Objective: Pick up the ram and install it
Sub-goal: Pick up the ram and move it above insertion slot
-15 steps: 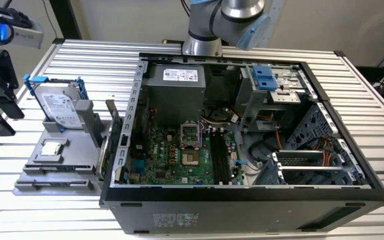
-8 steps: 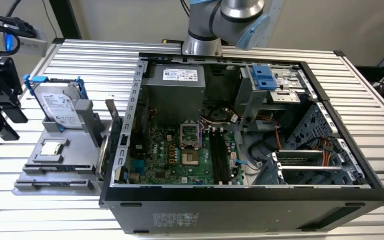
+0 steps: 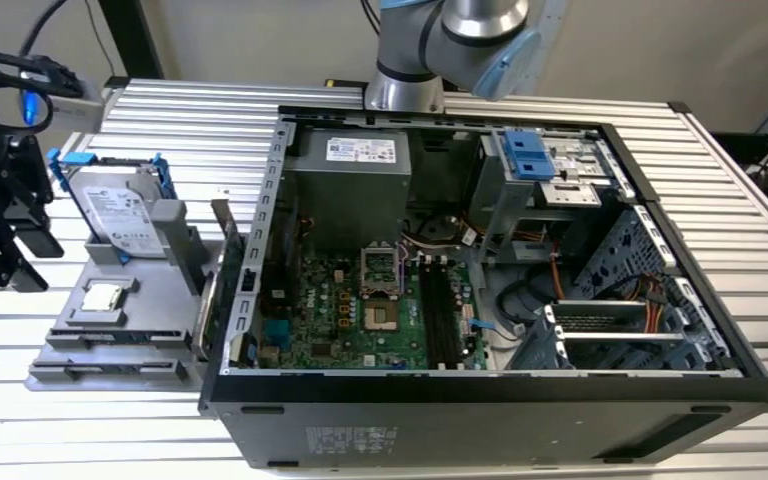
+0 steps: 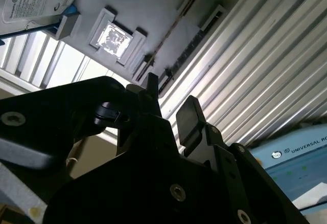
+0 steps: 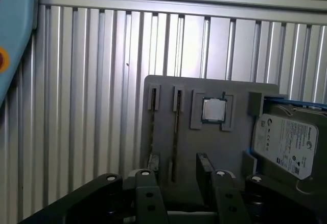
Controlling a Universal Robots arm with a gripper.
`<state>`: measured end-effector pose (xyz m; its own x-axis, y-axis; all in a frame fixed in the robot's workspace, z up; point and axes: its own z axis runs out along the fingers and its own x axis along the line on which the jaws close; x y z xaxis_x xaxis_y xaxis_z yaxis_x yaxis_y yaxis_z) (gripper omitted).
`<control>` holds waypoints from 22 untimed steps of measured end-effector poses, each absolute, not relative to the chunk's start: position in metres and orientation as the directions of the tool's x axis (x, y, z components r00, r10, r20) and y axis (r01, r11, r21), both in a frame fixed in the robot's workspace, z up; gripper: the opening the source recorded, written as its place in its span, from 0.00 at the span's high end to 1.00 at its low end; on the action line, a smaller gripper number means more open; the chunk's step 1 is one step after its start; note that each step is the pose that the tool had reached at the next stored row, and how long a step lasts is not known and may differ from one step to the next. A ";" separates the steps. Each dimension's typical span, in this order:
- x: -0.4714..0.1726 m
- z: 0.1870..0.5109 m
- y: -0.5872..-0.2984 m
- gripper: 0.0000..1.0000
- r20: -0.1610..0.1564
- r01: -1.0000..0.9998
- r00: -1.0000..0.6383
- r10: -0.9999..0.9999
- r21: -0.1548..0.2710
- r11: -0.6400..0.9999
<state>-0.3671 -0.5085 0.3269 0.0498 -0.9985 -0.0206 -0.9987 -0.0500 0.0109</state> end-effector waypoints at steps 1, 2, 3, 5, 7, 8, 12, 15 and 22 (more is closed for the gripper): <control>-0.367 0.325 -0.509 0.00 -0.021 -0.999 0.050 -0.999 0.011 -0.050; -0.367 0.323 -0.509 0.00 -0.021 -0.999 0.050 -0.999 0.011 -0.050; -0.367 0.321 -0.510 0.00 -0.021 -0.999 0.050 -0.999 0.011 -0.050; -0.367 0.318 -0.510 0.00 -0.021 -0.999 0.050 -0.999 0.011 -0.050; -0.367 0.314 -0.510 0.00 -0.021 -0.999 0.050 -0.999 0.011 -0.050; -0.367 0.312 -0.510 0.00 -0.021 -0.999 0.050 -0.999 0.011 -0.050; -0.367 0.305 -0.510 0.00 -0.021 -0.999 0.050 -0.999 0.011 -0.050; -0.368 0.300 -0.510 0.00 -0.021 -0.999 0.050 -0.999 0.011 -0.050; -0.368 0.287 -0.511 0.00 -0.021 -0.999 0.050 -0.999 0.011 -0.050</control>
<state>-0.3682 -0.5109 0.2868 0.0497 -0.9986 -0.0207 -0.9987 -0.0499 0.0108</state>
